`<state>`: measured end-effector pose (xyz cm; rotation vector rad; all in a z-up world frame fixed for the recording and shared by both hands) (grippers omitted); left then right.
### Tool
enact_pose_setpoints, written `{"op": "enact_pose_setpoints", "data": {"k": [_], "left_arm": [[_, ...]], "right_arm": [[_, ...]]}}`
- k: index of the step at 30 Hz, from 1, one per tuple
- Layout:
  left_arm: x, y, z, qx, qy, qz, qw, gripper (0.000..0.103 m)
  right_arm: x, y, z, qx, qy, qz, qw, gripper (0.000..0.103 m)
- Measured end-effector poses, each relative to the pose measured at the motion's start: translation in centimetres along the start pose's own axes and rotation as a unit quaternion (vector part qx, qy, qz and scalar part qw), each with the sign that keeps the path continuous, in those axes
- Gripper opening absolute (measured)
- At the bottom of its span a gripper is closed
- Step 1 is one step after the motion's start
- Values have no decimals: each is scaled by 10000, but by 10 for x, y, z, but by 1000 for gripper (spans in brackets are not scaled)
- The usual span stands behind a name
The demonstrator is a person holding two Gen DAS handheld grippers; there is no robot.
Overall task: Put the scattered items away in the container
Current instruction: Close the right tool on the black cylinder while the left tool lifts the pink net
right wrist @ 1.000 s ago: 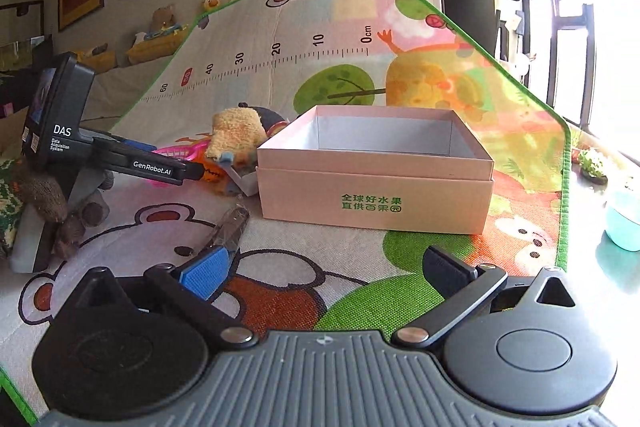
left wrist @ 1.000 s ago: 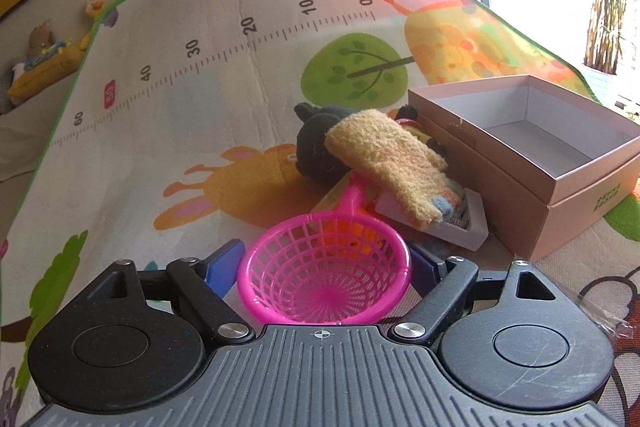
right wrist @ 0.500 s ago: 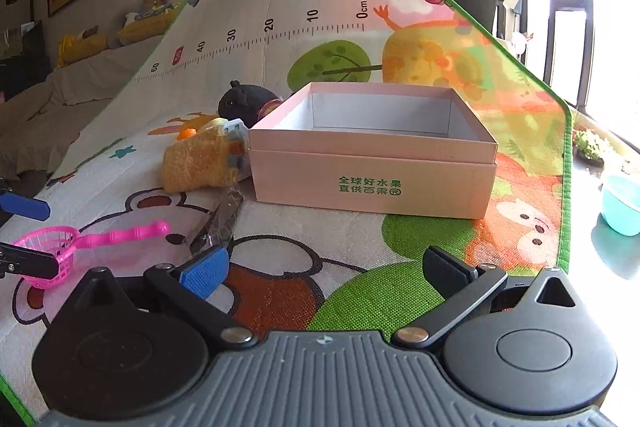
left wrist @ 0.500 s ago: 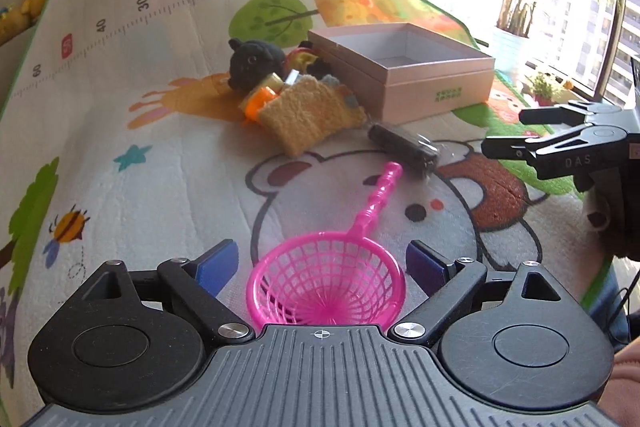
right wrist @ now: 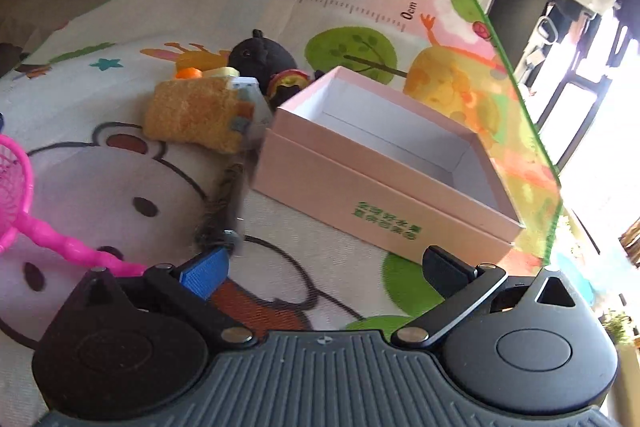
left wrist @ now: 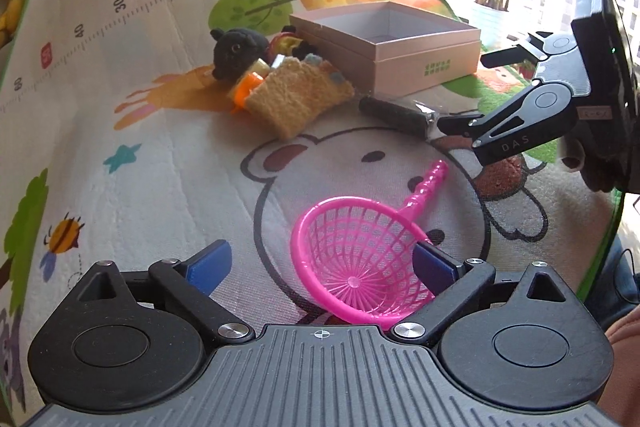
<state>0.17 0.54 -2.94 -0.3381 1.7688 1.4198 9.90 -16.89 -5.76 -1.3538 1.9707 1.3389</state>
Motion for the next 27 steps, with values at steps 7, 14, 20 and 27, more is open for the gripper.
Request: {"op": "enact_pose_setpoints", "data": {"k": [7,14,20,27], "left_arm": [[-13,0,-24,554,-42,-157,9983,102],[-2,-23,-17,-159,-525,247,9982,102],[-16,-26,52,-1644,-99,96,9863,102],[-42,-16,74,-967,1235,-485,9864,102]], "right_arm": [[17,6,-38,-83,-773,146,9969,103],[9,14,-8,-726,-841,59,9938,103],[-14,4,7,-1116,-1242,-26,9860,103],[-27,-17,36,-1460,-765,-18,9863,68]]}}
Point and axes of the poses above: each gripper's, at about its wrist camera, not at the fingertips, and y roughly against the way its jaws point, z to its left, x to its underside, the point moved 9 cm from there along -y, roughly the way its jaws point, and after that the axes turned 6 degrees about x, right-handed, at the moved point
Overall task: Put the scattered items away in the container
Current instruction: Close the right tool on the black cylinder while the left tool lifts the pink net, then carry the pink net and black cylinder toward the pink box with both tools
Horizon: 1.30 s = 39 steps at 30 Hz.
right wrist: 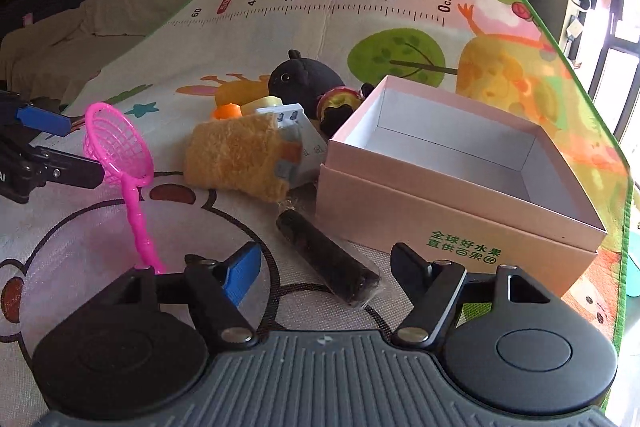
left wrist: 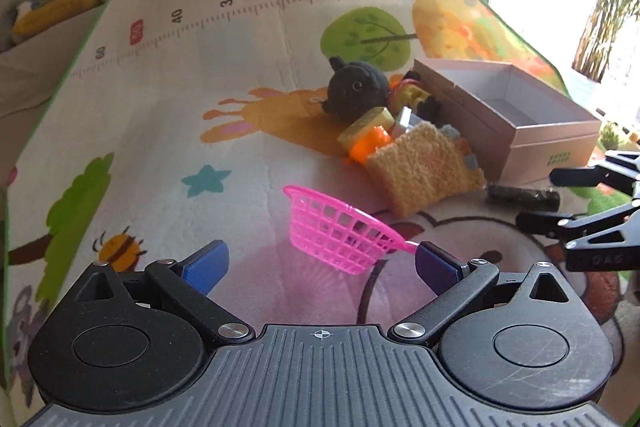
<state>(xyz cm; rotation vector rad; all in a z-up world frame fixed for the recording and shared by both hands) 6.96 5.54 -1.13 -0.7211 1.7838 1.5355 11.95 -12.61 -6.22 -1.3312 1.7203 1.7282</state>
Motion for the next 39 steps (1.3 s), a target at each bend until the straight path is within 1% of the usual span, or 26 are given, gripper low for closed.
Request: {"op": "enact_pose_setpoints", "data": {"k": [2,3,5,8,11,15,18,19,21,22,24,25,26,27,28,30,31,32,33,34,36,38,39], "left_arm": [[0,2,-5,218,248,-28,9995,102],[0,2,-7,265,305,-20,9992,102],[2,2,-11,224,292,-12,9993,102],[7,3,-13,63,216,9,9997,102],[10,3,-14,112,322,72,9994,102],[12,2,-25,122,213,73,9997,102],[13,-8,-32,2,133,142,9998,102],[14,-12,-33,-42,143,186,9997,102],[17,-21,-33,-130,208,297,9993,102],[17,-24,-33,-128,256,298,9991,102],[13,-29,-37,-90,242,242,9994,102],[10,-32,-41,-41,117,202,9997,102],[7,-35,-47,77,-67,124,9999,102],[3,-37,-56,275,-286,38,9992,102],[1,-38,-68,576,-514,-23,9970,102],[-1,-38,-91,1257,-846,-60,9884,102],[-1,-37,-101,1495,-946,-33,9842,102],[0,-35,-109,1656,-1027,-17,9808,102],[1,-33,-115,1702,-1084,-17,9794,102],[2,-32,-118,1636,-1108,7,9803,102],[5,-32,-120,1364,-1079,138,9847,102],[7,-33,-118,1152,-951,266,9884,102],[7,-32,-118,1114,-884,306,9894,102]], "right_arm": [[2,-6,0,-13,62,105,9999,43],[3,-5,-1,-37,70,130,9999,39],[6,1,-3,-135,93,141,9998,32],[17,20,-9,-168,108,146,9997,30],[34,43,-16,-157,134,200,9996,27],[54,65,-30,-2,97,258,9996,27],[63,74,-43,189,-23,280,9994,27],[65,75,-46,232,-60,277,9993,29],[68,75,-51,298,-124,282,9991,41],[69,75,-52,321,-145,260,9990,48],[70,74,-51,279,-164,240,9992,49],[69,73,-49,234,-182,230,9993,49],[68,72,-47,177,-200,224,9994,49],[67,71,-45,115,-220,220,9995,49],[66,71,-42,56,-237,216,9995,49],[65,72,-35,-105,-263,194,9994,49],[65,74,-31,-207,-269,179,9993,49],[65,75,-27,-301,-265,165,9991,49],[65,78,-23,-385,-248,148,9988,49],[66,79,-20,-434,-228,139,9987,49],[69,80,-16,-486,-215,142,9985,49],[69,80,-16,-480,-263,132,9984,49],[69,80,-18,-459,-300,125,9984,49]]}}
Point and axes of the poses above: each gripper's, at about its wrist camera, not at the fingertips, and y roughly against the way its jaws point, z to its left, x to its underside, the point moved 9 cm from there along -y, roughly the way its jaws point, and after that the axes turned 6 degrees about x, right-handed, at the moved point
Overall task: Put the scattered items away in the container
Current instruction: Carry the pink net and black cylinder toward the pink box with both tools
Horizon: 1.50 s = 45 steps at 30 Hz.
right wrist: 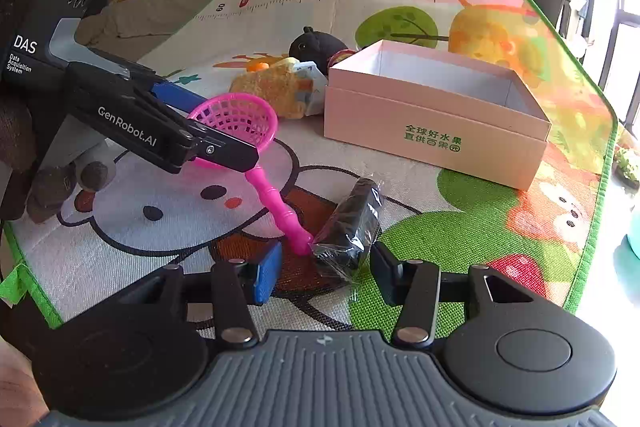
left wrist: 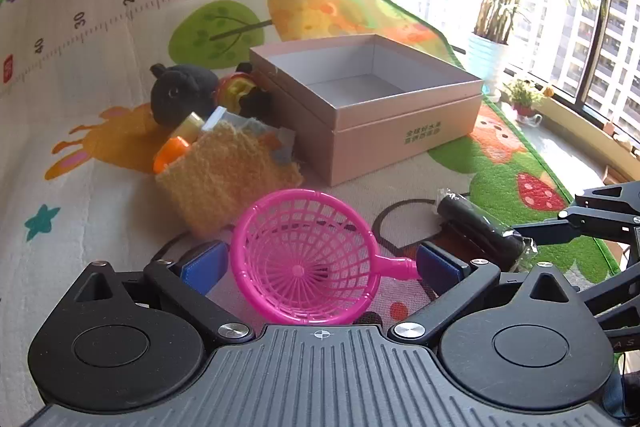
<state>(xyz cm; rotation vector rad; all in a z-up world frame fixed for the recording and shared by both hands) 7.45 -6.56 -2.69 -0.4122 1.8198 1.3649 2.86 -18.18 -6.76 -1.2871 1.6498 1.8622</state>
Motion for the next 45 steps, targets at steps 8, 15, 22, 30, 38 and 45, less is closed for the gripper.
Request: {"op": "enact_pose_setpoints", "data": {"k": [8,15,22,30,38,45], "left_arm": [[2,14,23,-621,369,110,9973,103],[18,46,63,-518,1564,25,9863,103],[20,70,94,-141,2524,-542,9660,103],[14,52,48,303,1651,-437,9848,103],[21,29,-2,-48,36,-24,10000,103],[20,9,1,104,129,255,9995,103]], "right_arm": [[-36,13,11,-236,-3,-405,9989,50],[-42,-25,45,-479,159,-3,9987,66],[-41,-9,101,-1957,-13,235,9804,67],[-41,5,41,-214,10,-232,9995,68],[-11,-20,-3,345,-321,141,9988,38],[1,-4,-17,499,-369,134,9980,26]]}}
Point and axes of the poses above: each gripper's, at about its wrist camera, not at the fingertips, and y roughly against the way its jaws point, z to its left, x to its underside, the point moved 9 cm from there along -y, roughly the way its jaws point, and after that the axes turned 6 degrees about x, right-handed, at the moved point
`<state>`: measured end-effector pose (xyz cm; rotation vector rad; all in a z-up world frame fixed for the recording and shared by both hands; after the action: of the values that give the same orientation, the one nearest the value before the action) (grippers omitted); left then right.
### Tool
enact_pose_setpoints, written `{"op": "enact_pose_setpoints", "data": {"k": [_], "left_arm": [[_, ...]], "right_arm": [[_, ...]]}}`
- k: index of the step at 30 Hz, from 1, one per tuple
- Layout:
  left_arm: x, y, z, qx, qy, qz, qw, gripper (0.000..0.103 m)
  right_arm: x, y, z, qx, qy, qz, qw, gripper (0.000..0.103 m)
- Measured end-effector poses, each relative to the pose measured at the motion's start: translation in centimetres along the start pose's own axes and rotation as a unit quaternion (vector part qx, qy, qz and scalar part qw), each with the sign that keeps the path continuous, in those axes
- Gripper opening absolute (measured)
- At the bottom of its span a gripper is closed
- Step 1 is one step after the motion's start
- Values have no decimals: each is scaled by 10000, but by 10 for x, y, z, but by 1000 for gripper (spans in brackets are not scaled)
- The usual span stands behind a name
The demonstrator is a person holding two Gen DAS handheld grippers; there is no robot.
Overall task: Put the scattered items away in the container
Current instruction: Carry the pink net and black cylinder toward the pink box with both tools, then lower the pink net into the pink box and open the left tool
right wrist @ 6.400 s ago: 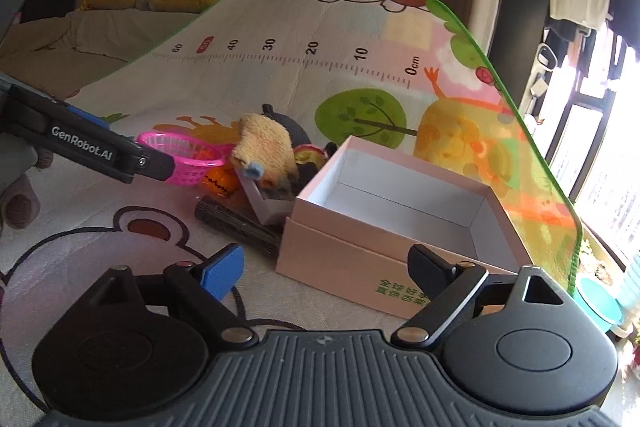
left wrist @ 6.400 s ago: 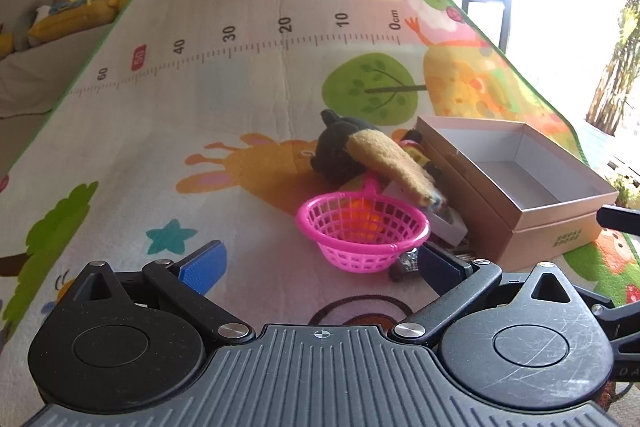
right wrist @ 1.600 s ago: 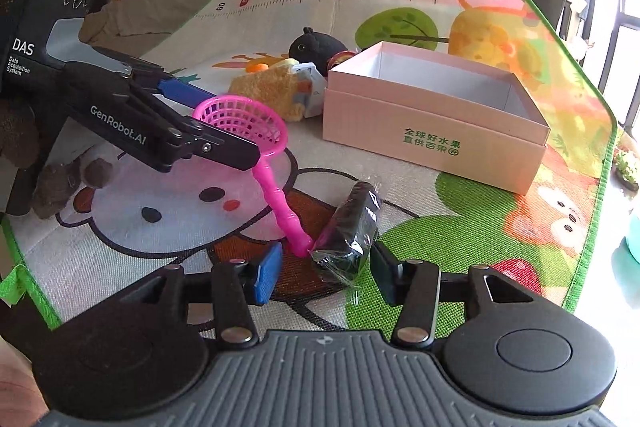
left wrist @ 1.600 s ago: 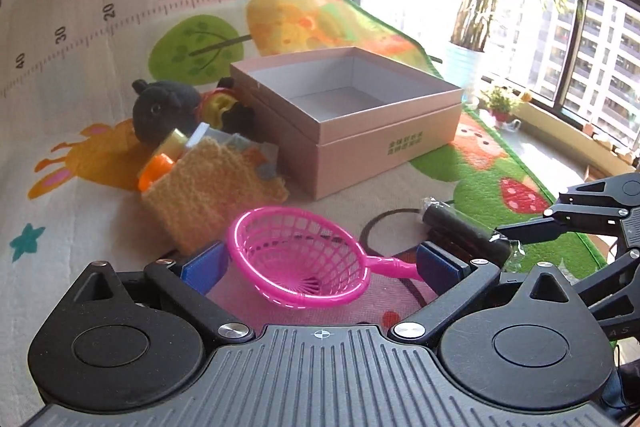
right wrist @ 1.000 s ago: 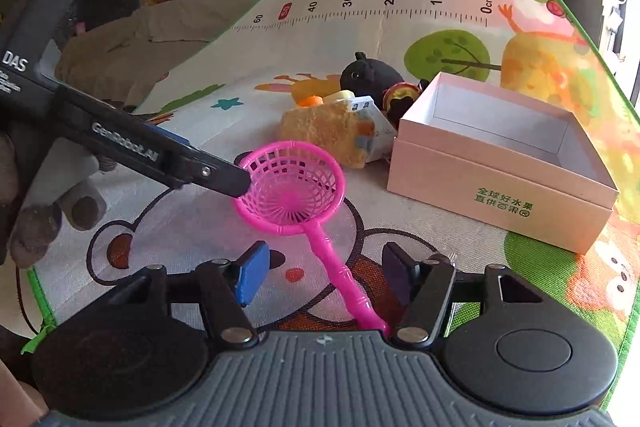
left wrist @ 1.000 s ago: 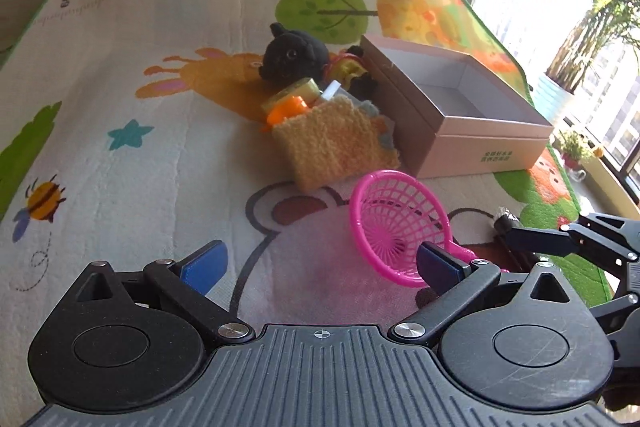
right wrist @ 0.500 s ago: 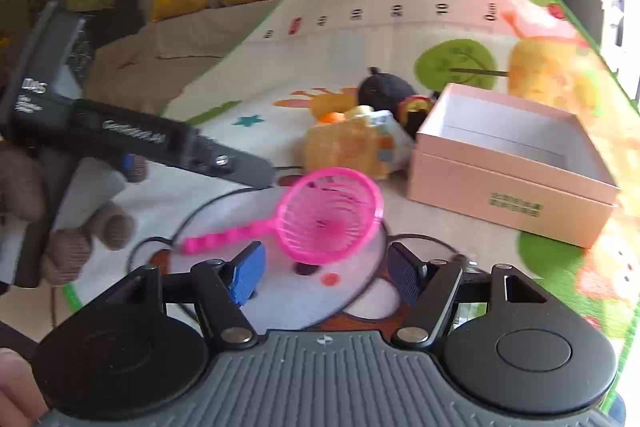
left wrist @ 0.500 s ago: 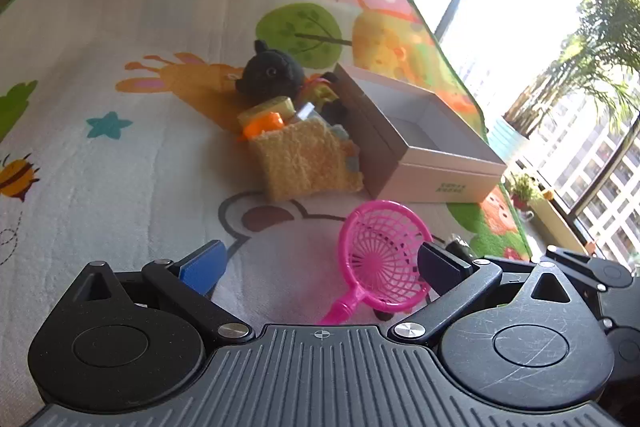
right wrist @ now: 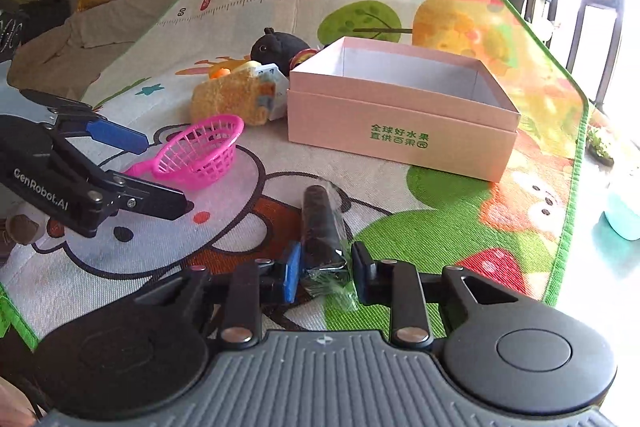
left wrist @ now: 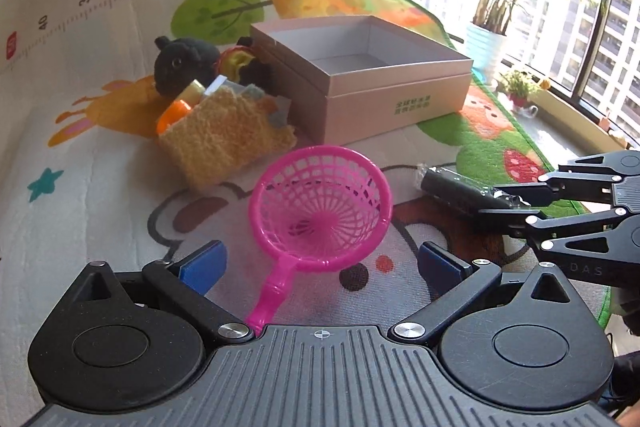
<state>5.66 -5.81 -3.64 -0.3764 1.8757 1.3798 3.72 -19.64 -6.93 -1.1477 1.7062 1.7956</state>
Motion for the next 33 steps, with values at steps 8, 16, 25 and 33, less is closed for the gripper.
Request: {"op": "enact_pose_setpoints", "data": {"k": [8,16,25,33], "left_arm": [[-13,-29,-4,-36,-257,143,9996,103],[-12,-35,-3,-77,-330,137,9993,96],[-12,-8,-10,188,-285,76,9994,87],[-22,21,-31,472,-432,-164,9978,87]], "right_arm": [[12,13,-19,261,-152,-3,9995,27],[2,1,-19,274,-126,-44,9995,33],[-1,2,-12,157,17,-21,9999,29],[-15,15,-16,62,3,-169,9998,15]]}}
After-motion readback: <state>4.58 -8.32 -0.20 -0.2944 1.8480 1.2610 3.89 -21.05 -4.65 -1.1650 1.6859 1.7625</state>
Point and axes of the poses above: each gripper's, at about its wrist camera, not at the fingertips, and y roughly against the way its jaws point, z to its left, x to its underside, the point moved 9 cm from there along -y, roughly the way its jaws point, and after that the axes turned 6 degrees about x, right-handed, at the moved point
